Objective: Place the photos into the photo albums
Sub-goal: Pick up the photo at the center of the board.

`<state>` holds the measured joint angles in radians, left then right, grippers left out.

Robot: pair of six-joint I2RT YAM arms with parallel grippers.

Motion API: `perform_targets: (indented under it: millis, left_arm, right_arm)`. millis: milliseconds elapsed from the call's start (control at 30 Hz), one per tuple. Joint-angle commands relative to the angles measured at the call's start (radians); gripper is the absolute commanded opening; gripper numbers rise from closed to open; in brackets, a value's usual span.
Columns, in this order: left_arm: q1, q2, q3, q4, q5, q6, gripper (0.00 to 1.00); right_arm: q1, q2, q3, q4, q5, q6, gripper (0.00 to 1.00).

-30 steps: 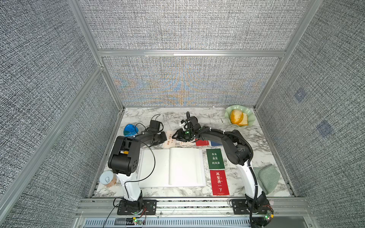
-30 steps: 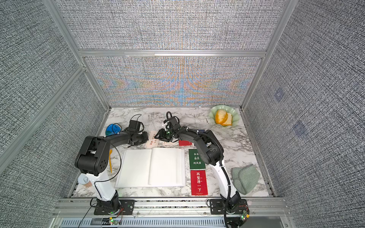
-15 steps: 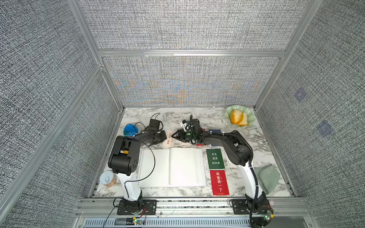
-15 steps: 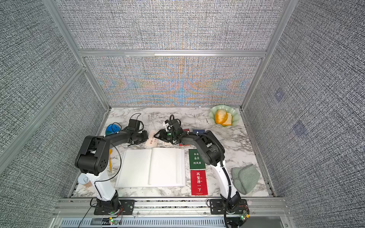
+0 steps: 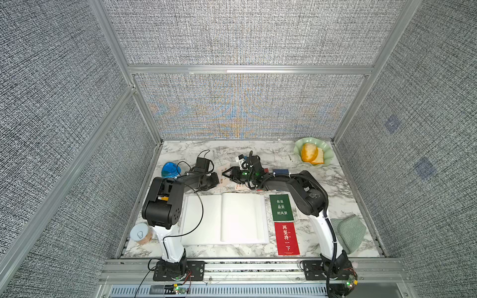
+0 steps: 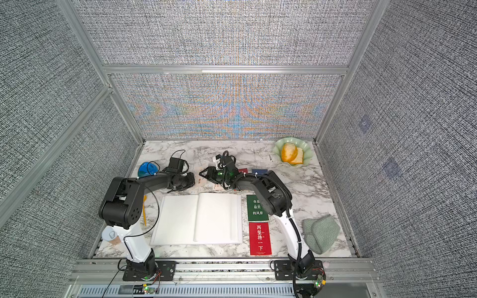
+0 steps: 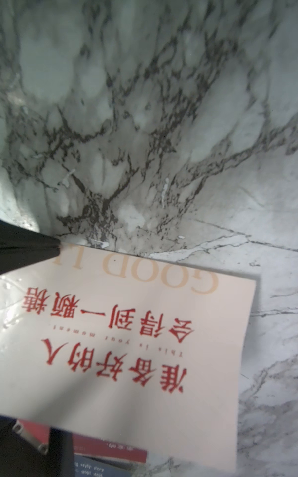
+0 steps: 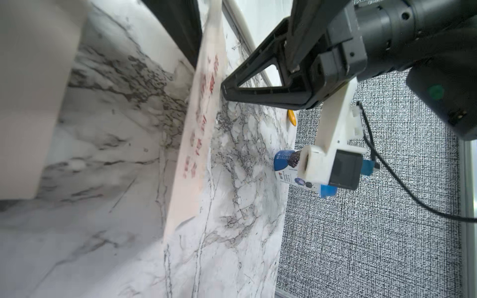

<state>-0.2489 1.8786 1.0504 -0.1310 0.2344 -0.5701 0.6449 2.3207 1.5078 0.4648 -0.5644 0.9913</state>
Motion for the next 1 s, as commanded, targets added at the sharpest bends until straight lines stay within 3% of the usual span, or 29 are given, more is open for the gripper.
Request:
perform_targets:
  millis: [0, 433, 667, 967]
  left_arm:
    - [0.0, 0.008, -0.001, 0.022, 0.019, -0.007, 0.02]
    - [0.0, -0.001, -0.007, 0.029, 0.033, -0.012, 0.02]
    - [0.0, -0.026, 0.003, 0.012, 0.036, -0.01, 0.04]
    - [0.0, -0.134, 0.037, -0.05, 0.02, 0.007, 0.15]
  right_arm:
    - [0.001, 0.011, 0.038, -0.08, 0.004, -0.008, 0.53]
    - [0.002, 0.039, 0.161, -0.307, 0.009, -0.119, 0.27]
    - [-0.008, 0.0, 0.157, -0.372, 0.027, -0.189, 0.0]
    - [-0.049, -0.08, 0.115, -0.389, 0.014, -0.24, 0.0]
